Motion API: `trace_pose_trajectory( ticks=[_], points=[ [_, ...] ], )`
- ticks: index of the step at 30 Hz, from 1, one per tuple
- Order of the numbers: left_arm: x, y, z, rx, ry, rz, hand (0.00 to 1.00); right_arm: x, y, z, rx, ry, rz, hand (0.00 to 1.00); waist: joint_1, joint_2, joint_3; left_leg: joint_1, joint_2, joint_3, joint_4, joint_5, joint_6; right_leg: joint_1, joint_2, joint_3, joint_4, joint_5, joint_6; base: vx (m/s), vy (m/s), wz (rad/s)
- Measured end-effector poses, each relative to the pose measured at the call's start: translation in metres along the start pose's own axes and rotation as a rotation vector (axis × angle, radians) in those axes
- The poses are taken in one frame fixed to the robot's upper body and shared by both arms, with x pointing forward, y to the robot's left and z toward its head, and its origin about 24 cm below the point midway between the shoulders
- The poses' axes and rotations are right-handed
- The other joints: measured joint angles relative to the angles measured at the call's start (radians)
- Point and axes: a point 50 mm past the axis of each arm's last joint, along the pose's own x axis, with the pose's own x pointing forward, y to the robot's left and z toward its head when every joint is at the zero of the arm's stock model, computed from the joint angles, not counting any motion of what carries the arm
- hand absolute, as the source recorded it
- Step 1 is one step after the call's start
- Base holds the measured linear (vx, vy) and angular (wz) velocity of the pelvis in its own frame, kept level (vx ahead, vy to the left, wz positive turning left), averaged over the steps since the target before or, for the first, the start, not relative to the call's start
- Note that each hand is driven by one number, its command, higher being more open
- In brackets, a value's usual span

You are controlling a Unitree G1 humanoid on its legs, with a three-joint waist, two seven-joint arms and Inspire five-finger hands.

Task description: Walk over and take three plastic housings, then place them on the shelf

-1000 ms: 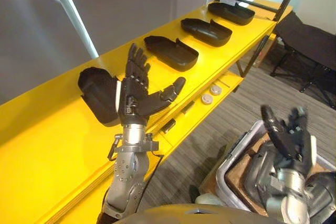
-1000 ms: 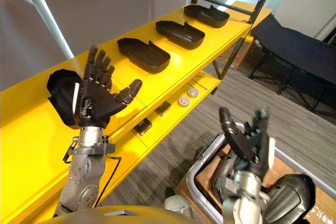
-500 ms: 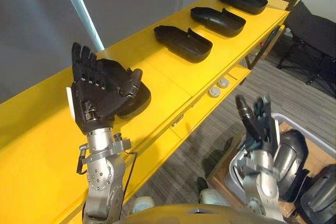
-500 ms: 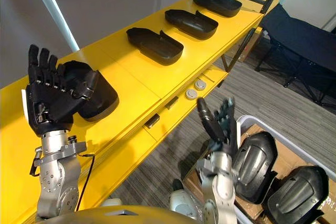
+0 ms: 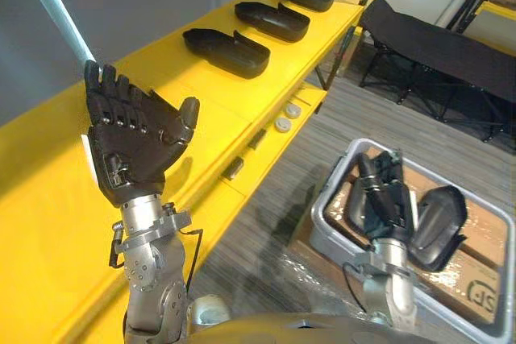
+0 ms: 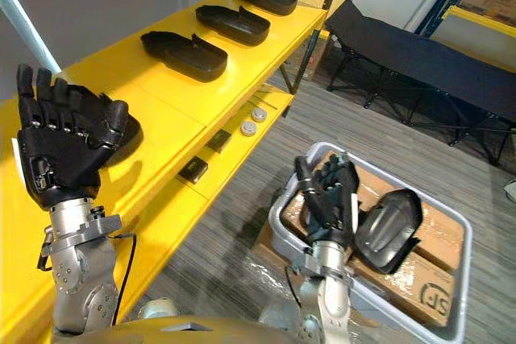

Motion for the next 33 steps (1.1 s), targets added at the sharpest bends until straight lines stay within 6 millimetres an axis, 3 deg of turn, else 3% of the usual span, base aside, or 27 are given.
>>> trace_pose_trajectory(
  ticks=[1,2,3,4,5,6,7,8,9,10,11,12,13,15,16,19,22,26,29,32,33],
  points=[
    [0.000,0.007,-0.004,0.021,0.018,0.023,1.00,0.001,-0.001,-0.007,-0.026,0.025,-0.002,1.00,0.002,-0.011,-0.007,-0.005,0.030,0.000,-0.001,0.023,-0.035,0.019,-0.004,0.008,-0.104,0.021,0.013,-0.06,-0.556,-0.51],
    [0.001,0.011,-0.006,0.028,0.026,0.033,1.00,0.000,-0.001,-0.009,-0.032,0.036,-0.003,1.00,0.000,-0.027,-0.017,-0.006,0.041,0.000,0.002,0.032,-0.053,0.027,0.002,0.014,-0.157,0.035,0.049,-0.06,-0.595,-0.62],
    [-0.001,0.017,-0.013,0.025,0.066,0.068,1.00,-0.001,-0.008,-0.010,-0.075,0.048,-0.010,1.00,-0.004,0.003,-0.029,-0.004,0.089,-0.009,-0.023,0.065,-0.084,0.047,0.047,-0.009,-0.188,-0.040,0.157,-0.04,-0.613,-0.69],
    [-0.005,0.020,-0.019,0.018,0.097,0.096,1.00,0.000,-0.017,-0.008,-0.117,0.056,-0.015,1.00,-0.006,0.036,-0.037,0.021,0.124,-0.009,-0.072,0.098,-0.087,0.040,0.084,-0.036,-0.200,-0.071,0.204,-0.02,-0.683,-0.88],
    [-0.010,0.019,-0.023,-0.027,0.130,0.137,1.00,0.003,-0.031,-0.002,-0.181,0.064,-0.012,1.00,-0.028,0.073,-0.042,0.053,0.162,-0.008,-0.146,0.178,-0.074,0.021,0.130,-0.070,-0.200,-0.102,0.217,0.01,-0.527,-0.68],
    [-0.011,0.018,-0.024,-0.033,0.132,0.141,1.00,0.003,-0.034,0.000,-0.193,0.063,-0.016,1.00,-0.035,0.079,-0.041,0.056,0.166,-0.009,-0.153,0.198,-0.067,0.021,0.137,-0.072,-0.199,-0.106,0.211,0.03,-0.520,-0.43],
    [-0.011,0.015,-0.024,-0.055,0.139,0.149,1.00,0.006,-0.048,0.007,-0.238,0.060,-0.037,1.00,-0.068,0.088,-0.043,0.043,0.178,-0.031,-0.136,0.293,-0.006,0.026,0.158,-0.076,-0.199,-0.123,0.178,0.02,-0.400,-0.10],
    [-0.011,0.015,-0.024,-0.067,0.139,0.149,1.00,0.007,-0.051,0.009,-0.244,0.058,-0.042,1.00,-0.081,0.085,-0.041,0.018,0.182,-0.052,-0.095,0.333,0.044,0.036,0.160,-0.085,-0.204,-0.128,0.168,0.01,-0.395,-0.07],
    [-0.010,0.015,-0.024,-0.087,0.140,0.150,1.00,0.005,-0.054,0.011,-0.247,0.054,-0.050,1.00,-0.094,0.060,-0.025,-0.030,0.187,-0.083,-0.019,0.386,0.123,0.059,0.159,-0.101,-0.221,-0.135,0.151,0.00,-0.274,-0.11],
    [-0.011,0.012,-0.026,-0.095,0.152,0.136,1.00,0.001,-0.058,0.017,-0.259,0.037,-0.064,1.00,-0.088,0.053,-0.019,-0.068,0.173,-0.112,0.046,0.284,0.065,0.075,0.152,-0.113,-0.242,-0.144,0.131,-0.01,-0.222,-0.25],
    [-0.013,0.010,-0.029,-0.096,0.165,0.124,1.00,0.001,-0.059,0.022,-0.263,0.019,-0.070,1.00,-0.084,0.061,-0.015,-0.074,0.136,-0.126,0.054,0.221,0.037,0.078,0.155,-0.113,-0.254,-0.147,0.127,-0.03,-0.158,-0.50],
    [-0.017,0.008,-0.031,-0.093,0.184,0.111,1.00,0.003,-0.059,0.027,-0.268,0.000,-0.068,1.00,-0.084,0.079,-0.008,-0.076,0.066,-0.136,0.045,0.162,0.039,0.071,0.162,-0.104,-0.255,-0.145,0.122,-0.03,-0.036,-0.57],
    [-0.020,0.009,-0.032,-0.085,0.201,0.101,1.00,0.003,-0.060,0.027,-0.271,0.000,-0.069,1.00,-0.087,0.092,-0.010,-0.066,0.029,-0.120,0.024,0.100,0.067,0.058,0.172,-0.091,-0.256,-0.144,0.120,-0.03,-0.005,-0.48],
    [-0.021,0.009,-0.033,-0.081,0.205,0.098,1.00,0.001,-0.060,0.026,-0.269,0.006,-0.087,1.00,-0.085,0.094,-0.013,-0.041,-0.002,-0.150,-0.028,0.061,0.051,0.028,0.173,-0.065,-0.260,-0.141,0.124,-0.03,0.039,-0.40],
    [-0.020,0.011,-0.034,-0.074,0.207,0.109,1.00,0.001,-0.059,0.024,-0.266,0.011,-0.101,1.00,-0.085,0.101,-0.017,-0.017,-0.028,-0.141,-0.105,0.023,0.023,0.000,0.168,-0.040,-0.272,-0.118,0.144,-0.02,0.082,-0.48],
    [-0.021,0.018,-0.038,-0.036,0.231,0.107,1.00,-0.001,-0.055,0.016,-0.287,0.046,-0.155,1.00,-0.076,0.086,-0.008,0.005,-0.070,-0.084,-0.136,0.047,-0.012,-0.011,0.130,-0.033,-0.327,-0.041,0.163,-0.01,0.180,-0.56],
    [-0.018,0.018,-0.037,-0.023,0.226,0.085,1.00,-0.002,-0.057,0.006,-0.293,0.079,-0.259,1.00,-0.074,0.057,0.010,-0.005,-0.086,-0.071,-0.122,0.038,-0.008,0.000,0.115,-0.045,-0.417,0.058,0.167,-0.03,0.148,-0.28],
    [-0.006,0.011,-0.036,0.025,0.201,0.006,1.00,0.003,-0.071,-0.015,-0.301,0.174,-0.416,1.00,-0.068,0.042,0.037,-0.060,-0.088,-0.086,-0.091,0.032,0.002,-0.004,0.114,-0.094,-0.475,0.136,0.162,-0.08,0.095,0.05],
    [0.007,0.000,-0.032,0.032,0.148,-0.050,1.00,0.024,-0.074,-0.025,-0.298,0.202,-0.516,1.00,-0.054,0.045,0.097,-0.135,-0.093,-0.119,-0.048,0.030,0.006,-0.015,0.112,-0.133,-0.517,0.168,0.160,-0.16,0.037,0.22],
    [0.013,-0.008,-0.032,0.022,0.138,-0.093,1.00,0.060,-0.071,-0.009,-0.316,0.128,-0.551,1.00,-0.028,0.063,0.155,-0.208,-0.096,-0.143,-0.002,0.031,0.007,-0.039,0.110,-0.171,-0.551,0.172,0.162,-0.16,-0.029,0.12],
    [0.012,-0.012,-0.034,0.016,0.154,-0.119,1.00,0.079,-0.072,0.008,-0.341,0.072,-0.557,1.00,-0.025,0.081,0.184,-0.227,-0.097,-0.161,0.006,0.038,0.006,-0.039,0.112,-0.186,-0.554,0.176,0.167,-0.13,-0.028,0.28]
  ],
)
